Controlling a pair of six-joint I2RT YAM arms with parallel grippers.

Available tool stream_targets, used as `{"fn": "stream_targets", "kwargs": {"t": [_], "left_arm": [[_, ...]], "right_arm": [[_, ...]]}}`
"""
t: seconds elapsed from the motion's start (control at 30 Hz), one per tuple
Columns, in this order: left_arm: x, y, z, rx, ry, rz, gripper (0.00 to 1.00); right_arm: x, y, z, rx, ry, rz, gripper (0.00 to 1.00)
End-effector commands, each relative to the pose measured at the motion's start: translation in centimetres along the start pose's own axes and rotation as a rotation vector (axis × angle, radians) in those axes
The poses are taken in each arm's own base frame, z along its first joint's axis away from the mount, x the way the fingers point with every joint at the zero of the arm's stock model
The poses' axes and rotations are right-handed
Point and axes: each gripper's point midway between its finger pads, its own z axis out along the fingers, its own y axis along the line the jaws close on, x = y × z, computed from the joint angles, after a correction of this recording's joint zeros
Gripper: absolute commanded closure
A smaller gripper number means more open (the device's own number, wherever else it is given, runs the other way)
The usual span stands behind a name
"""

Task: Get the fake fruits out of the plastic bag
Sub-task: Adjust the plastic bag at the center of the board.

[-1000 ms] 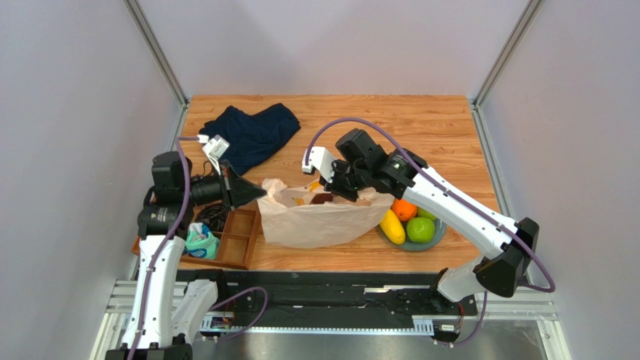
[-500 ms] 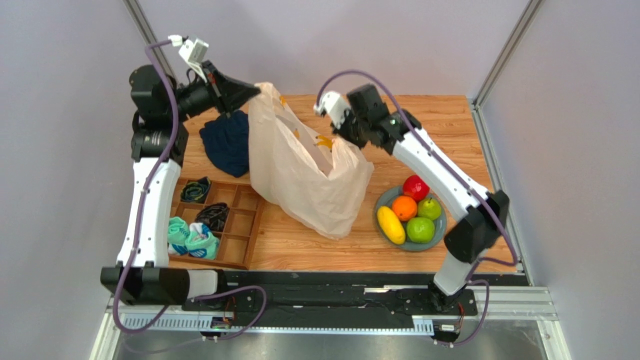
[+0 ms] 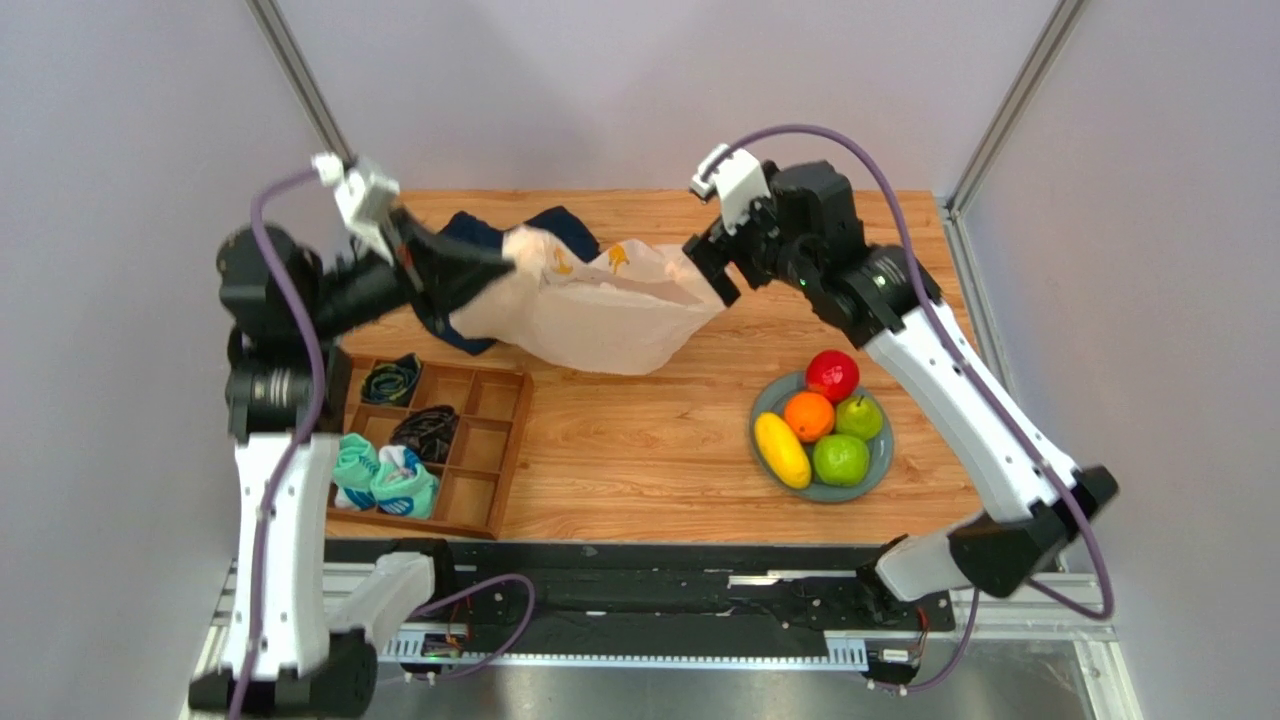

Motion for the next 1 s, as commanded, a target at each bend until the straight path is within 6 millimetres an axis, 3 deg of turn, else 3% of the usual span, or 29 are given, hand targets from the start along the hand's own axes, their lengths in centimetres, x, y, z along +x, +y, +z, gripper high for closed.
{"fn": "stream_targets", "kwargs": {"t": [0.0, 0.07, 0.1, 0.2, 0.3, 0.4, 0.47, 0.5, 0.6, 0.7, 0.73, 0.8, 0.83, 0.97], "left_arm": [[10.7, -3.0, -3.4, 0.011, 0.155, -0.156, 1.00], [12.9, -3.8, -4.3, -0.002, 0.165, -0.190, 1.00], [15.0, -3.3, -4.4, -0.014, 0.192, -0.252, 1.00], [16.9, -2.6, -4.7, -0.039, 0.218, -0.269, 1.00], [18.0, -2.2, -4.6, -0.046, 0.241, -0.301, 1.00], [19.0, -2.0, -4.7, -0.055, 0.254, -0.333, 1.00], [19.5, -1.9, -4.8, -0.060, 0.258, -0.343, 1.00], [19.6, -2.0, -4.8, -0.061, 0.260, -0.343, 1.00], [19.9, -1.8, -5.0, -0.087, 0.265, -0.358, 1.00], [20.3, -1.1, -6.0, -0.219, 0.293, -0.402, 1.00], [20.6, 0.6, -6.9, -0.346, 0.293, -0.423, 1.00], [21.8, 1.2, -8.4, -0.473, 0.313, -0.517, 1.00], [22.3, 1.7, -9.0, -0.521, 0.315, -0.544, 1.00], [26.0, 2.0, -9.6, -0.552, 0.370, -0.667, 1.00]], "right_arm": [[3.3, 2.2, -1.7, -0.011, 0.046, 0.331, 0.00], [3.4, 4.2, -1.7, -0.130, 0.068, 0.402, 0.00], [2.6, 5.6, -1.7, -0.212, 0.047, 0.412, 0.00], [0.8, 7.2, -1.7, -0.326, -0.001, 0.420, 0.00], [-0.3, 7.8, -0.9, -0.353, -0.023, 0.339, 0.00], [-2.7, 8.4, -0.3, -0.394, -0.081, 0.250, 0.00], [-3.0, 9.9, 0.5, -0.438, -0.069, 0.202, 0.00], [-4.4, 10.1, 0.0, -0.459, -0.106, 0.159, 0.00], [-4.4, 12.5, -1.1, -0.543, -0.120, 0.059, 0.00], [-4.5, 15.0, -2.9, -0.604, -0.162, -0.047, 0.06], [-3.6, 17.3, -3.1, -0.651, -0.148, -0.085, 0.06], [-2.3, 19.7, -3.6, -0.686, -0.122, -0.145, 0.06], [-0.2, 20.7, -2.9, -0.693, -0.059, -0.158, 0.07], [6.6, 21.4, 0.4, -0.623, 0.144, -0.153, 0.18]]}}
